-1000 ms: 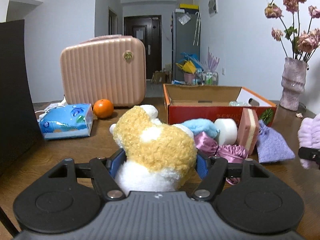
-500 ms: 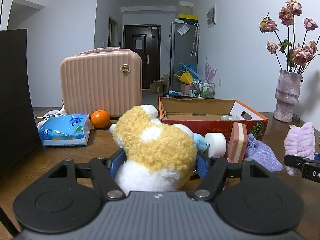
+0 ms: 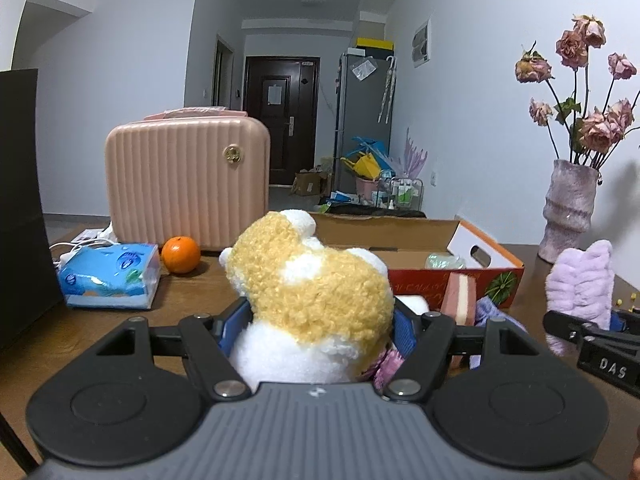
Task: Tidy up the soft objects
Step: 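Carry the alpaca and headband with both tools up over the cardboard box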
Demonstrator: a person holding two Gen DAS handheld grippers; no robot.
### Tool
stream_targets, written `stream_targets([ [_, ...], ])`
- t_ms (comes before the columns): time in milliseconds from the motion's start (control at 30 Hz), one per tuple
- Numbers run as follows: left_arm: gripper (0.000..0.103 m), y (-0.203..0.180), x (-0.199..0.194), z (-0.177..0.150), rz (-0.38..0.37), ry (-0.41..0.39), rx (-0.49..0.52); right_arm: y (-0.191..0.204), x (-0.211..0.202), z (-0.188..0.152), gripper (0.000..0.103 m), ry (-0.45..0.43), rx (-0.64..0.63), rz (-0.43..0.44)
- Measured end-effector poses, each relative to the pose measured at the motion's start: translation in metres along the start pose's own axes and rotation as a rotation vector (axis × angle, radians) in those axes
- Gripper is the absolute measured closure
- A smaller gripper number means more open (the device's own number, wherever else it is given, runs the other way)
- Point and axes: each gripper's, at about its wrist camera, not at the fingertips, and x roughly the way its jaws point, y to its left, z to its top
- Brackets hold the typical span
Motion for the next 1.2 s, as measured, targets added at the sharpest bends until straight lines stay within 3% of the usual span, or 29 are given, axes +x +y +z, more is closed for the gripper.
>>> stream_targets([
  [1200,0.032,-0.023,0.077,0.053,0.001,-0.065,-0.064,-0.007,0.072,0.046,0.068,-0.1,-0.005,0.003],
])
